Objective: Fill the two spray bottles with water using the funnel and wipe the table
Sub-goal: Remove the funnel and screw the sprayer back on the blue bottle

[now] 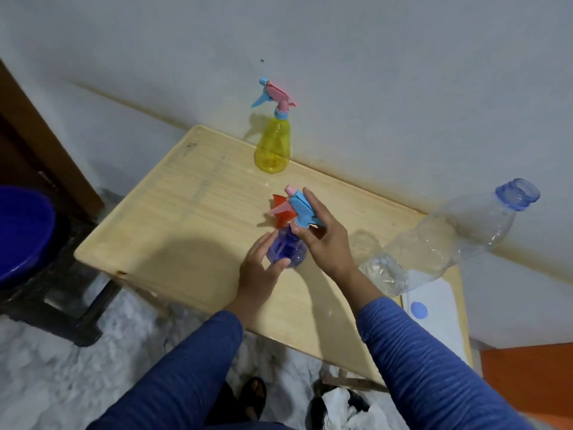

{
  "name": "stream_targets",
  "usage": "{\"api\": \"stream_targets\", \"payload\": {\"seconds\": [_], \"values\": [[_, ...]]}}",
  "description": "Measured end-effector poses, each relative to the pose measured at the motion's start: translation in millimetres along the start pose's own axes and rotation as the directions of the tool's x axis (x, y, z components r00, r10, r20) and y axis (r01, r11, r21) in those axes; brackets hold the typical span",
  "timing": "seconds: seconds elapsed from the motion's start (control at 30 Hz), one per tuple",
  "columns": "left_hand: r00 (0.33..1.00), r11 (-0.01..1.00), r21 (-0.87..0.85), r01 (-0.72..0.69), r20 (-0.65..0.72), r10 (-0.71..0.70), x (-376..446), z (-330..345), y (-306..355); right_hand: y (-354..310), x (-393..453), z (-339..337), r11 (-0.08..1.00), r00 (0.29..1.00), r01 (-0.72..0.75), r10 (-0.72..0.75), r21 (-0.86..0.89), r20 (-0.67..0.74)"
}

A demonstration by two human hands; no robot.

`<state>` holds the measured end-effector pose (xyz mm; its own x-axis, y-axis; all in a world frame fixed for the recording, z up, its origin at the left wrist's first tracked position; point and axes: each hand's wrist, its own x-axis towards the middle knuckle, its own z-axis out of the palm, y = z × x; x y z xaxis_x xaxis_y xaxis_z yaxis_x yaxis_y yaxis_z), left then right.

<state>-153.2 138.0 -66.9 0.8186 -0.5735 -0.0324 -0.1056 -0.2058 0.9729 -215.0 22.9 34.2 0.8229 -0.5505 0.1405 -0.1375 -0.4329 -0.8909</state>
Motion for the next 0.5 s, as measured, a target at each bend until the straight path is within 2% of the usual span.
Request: {"api": "stream_targets", "payload": {"seconds": [0.13, 0.27, 0.37, 0.5], "values": [[1.000, 1.000, 0.003, 0.010, -0.001, -0.010, 1, 1, -3, 2, 9, -8, 0.999, 0.995, 0.029, -0.025, -0.044, 0.092], [0.999, 0.999, 0.005, 0.038, -0.026, -0.038, 1, 2, -1, 2, 9, -2, 0.987, 0.996, 0.078, -0.071, -0.141, 0.060], [0.998, 0.999, 0.015, 0.046, -0.032, -0.045, 0, 2, 0, 4, 7, -1, 0.984, 0.994, 0.092, -0.083, -0.152, 0.064], [0.998, 0.999, 0.016, 0.043, -0.041, -0.042, -1, 2, 2, 4, 10, -13, 0.975, 0.976, 0.119, -0.080, -0.187, 0.205]]}}
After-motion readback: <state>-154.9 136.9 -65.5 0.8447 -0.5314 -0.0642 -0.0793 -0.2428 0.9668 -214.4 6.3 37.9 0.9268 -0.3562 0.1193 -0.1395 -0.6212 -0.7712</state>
